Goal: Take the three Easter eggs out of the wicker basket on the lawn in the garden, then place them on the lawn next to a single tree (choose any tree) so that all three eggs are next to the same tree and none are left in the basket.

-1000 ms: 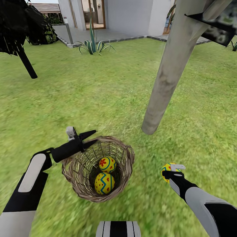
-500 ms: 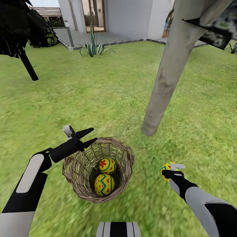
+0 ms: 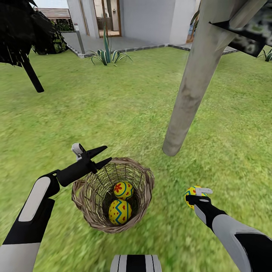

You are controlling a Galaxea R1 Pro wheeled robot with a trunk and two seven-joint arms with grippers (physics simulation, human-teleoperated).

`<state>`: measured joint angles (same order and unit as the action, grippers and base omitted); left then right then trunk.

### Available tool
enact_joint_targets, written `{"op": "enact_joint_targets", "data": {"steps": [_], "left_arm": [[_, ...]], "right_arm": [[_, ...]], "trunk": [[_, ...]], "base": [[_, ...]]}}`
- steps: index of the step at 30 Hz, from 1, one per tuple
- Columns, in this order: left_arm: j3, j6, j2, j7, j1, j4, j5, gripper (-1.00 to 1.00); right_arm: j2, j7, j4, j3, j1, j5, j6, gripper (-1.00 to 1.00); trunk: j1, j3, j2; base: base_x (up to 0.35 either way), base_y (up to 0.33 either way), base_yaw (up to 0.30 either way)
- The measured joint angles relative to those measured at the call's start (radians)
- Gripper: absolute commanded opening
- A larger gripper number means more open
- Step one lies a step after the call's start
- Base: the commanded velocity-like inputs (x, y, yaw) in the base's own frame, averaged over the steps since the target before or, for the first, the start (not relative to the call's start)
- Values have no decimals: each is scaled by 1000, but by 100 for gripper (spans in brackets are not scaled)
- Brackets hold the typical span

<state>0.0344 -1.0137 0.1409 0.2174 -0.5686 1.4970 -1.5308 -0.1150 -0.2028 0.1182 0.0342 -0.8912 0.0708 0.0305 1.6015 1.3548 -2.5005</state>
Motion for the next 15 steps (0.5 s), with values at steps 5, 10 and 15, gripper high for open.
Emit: {"op": "enact_joint_targets", "data": {"steps": [5,10,15], "left_arm": [[-6,3,-2,-1,1,-1,0,100],[-12,4,-1,2,3,-2,0,100],[-14,1,-3,3,3,-2,0,100]], "right_arm": [[2,3,1,0,0,0,0,-100],[4,-1,6,3,0,0,1,-100],[3,0,30,4,0,-2,3,-100]], "trunk": [[0,0,0],[0,0,0],[0,5,0]], "base": [[0,0,0],[0,0,0],[0,0,0]]}}
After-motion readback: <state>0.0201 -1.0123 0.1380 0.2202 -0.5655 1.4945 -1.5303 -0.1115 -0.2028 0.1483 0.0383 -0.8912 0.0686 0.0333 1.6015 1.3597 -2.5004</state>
